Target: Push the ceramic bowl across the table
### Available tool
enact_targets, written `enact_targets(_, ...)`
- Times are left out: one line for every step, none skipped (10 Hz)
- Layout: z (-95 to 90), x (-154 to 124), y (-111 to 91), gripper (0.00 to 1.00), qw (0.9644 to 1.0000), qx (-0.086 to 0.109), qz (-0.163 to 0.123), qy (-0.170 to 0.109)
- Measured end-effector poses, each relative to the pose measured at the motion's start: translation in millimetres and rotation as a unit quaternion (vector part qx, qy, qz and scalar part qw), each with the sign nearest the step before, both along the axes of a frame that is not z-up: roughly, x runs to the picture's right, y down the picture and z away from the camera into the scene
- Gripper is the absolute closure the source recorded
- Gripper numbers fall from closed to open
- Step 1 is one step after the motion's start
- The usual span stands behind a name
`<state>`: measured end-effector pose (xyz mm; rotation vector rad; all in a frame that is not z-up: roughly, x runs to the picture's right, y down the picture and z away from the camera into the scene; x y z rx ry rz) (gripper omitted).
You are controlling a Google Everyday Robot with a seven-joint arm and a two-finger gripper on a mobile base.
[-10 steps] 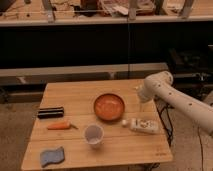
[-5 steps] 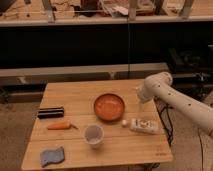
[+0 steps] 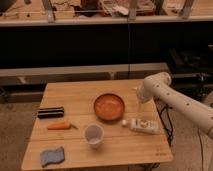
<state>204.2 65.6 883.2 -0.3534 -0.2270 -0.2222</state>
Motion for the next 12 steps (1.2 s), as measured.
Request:
enact_targets(1.2, -1, 0, 0.2, 1.0, 0.0, -0.001, -0.001)
enact_targets(1.9, -1, 0, 0.2, 1.0, 0.0, -0.002, -0.001)
enact_targets(2.7, -2, 1, 0.2, 1.0, 0.0, -0.003, -0.001)
enact_targets(3.8, -2, 1, 0.2, 1.0, 0.0, -0.003, -0.002)
enact_targets(4.8, -2, 1, 0.2, 1.0, 0.0, -0.004, -0.002)
enact_targets(6.0, -3, 1, 0.2, 1.0, 0.0, -0.005, -0.002)
enact_targets(7.2, -4, 1, 0.2, 1.0, 0.0, -0.006, -0.003)
enact_targets(7.8, -4, 1, 0.2, 1.0, 0.0, -0.006, -0.003)
enact_targets(8.7, -4, 2, 0.2, 1.0, 0.0, -0.007, -0.003)
enact_targets(9.7, -4, 2, 0.2, 1.0, 0.0, -0.008, -0.003)
enact_targets(10.7, -5, 2, 0.2, 1.0, 0.0, -0.008, -0.004)
enact_targets(11.6, -5, 2, 0.2, 0.9999, 0.0, -0.009, -0.004)
